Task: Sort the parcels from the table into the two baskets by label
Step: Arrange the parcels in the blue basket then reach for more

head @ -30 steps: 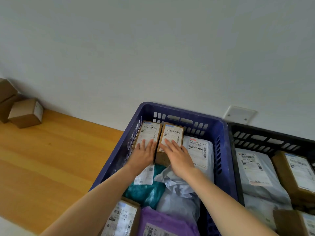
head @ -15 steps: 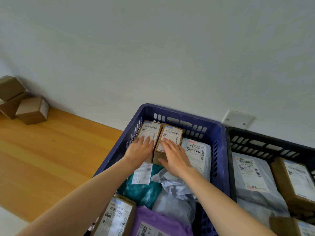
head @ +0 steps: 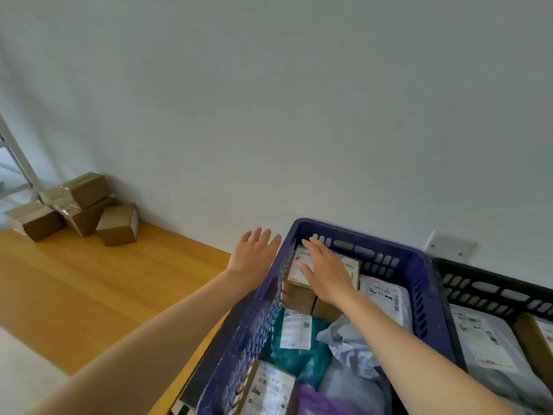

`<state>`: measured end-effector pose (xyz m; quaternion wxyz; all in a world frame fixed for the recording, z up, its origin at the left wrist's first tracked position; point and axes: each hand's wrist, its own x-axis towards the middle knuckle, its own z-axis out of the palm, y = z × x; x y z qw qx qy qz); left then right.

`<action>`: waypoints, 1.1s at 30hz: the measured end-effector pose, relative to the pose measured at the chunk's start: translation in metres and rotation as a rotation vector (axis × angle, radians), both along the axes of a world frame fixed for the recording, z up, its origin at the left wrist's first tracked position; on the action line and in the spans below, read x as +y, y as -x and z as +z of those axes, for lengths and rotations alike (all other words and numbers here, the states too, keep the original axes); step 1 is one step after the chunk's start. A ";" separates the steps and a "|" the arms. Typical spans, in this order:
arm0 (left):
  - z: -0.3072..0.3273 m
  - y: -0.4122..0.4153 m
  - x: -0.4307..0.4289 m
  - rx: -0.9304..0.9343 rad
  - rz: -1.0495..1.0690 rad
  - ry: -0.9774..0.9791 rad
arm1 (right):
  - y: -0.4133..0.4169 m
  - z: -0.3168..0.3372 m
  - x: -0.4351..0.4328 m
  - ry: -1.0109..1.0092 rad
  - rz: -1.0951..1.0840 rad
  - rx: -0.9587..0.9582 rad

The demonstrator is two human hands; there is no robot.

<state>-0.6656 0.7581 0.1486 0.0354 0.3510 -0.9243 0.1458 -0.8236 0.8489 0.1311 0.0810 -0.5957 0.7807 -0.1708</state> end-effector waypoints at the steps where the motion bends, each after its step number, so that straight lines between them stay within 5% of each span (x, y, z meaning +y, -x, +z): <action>1: 0.003 -0.016 -0.004 0.005 0.005 0.008 | -0.013 0.003 -0.006 0.011 -0.004 -0.005; 20: -0.023 -0.356 -0.068 0.299 0.363 -0.278 | -0.300 -0.019 -0.123 0.015 0.086 -0.191; 33: -0.068 -0.438 -0.188 0.418 0.623 -0.495 | -0.361 -0.068 -0.258 -0.028 0.096 -0.239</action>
